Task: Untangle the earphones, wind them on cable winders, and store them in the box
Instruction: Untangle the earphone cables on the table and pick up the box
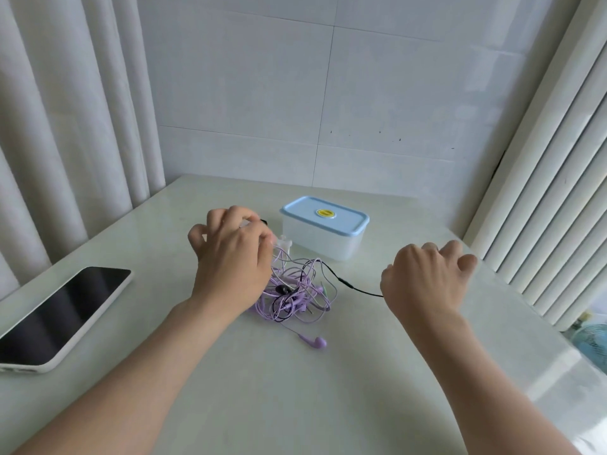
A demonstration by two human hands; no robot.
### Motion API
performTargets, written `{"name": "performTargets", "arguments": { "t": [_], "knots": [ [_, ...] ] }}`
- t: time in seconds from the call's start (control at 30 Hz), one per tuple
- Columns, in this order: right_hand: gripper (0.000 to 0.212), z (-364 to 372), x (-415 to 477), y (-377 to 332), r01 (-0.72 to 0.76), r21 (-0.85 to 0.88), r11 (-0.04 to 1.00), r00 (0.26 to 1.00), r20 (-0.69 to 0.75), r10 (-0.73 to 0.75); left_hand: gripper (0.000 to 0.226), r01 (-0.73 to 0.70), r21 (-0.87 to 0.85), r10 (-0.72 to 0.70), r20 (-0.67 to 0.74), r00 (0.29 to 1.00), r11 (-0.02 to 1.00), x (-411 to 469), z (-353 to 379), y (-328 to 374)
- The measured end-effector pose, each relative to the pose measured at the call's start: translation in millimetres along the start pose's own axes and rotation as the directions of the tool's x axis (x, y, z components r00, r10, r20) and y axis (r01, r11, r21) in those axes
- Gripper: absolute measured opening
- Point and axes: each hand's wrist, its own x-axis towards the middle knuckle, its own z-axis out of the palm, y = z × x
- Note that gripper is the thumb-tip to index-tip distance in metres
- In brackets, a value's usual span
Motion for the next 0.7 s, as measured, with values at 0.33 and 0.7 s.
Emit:
{"name": "performTargets", "arguments": {
  "t": [0.33,0.7],
  "knots": [
    [0.077,14.3,-5.4,-20.3,0.502,0.534,0.680,0.840,-0.114,-0.530,0.066,-0.227,-0.143,0.261,0.313,0.913,0.963,-2.2,3.8,11.3],
    [0.076,31.3,-5.2,-33.5,0.462,0.585,0.666,0.769,0.109,-0.630,0.032,-0.182,-0.254,0.257,0.300,0.919,0.950,-8.6,-9.7,22.0]
  ]
}}
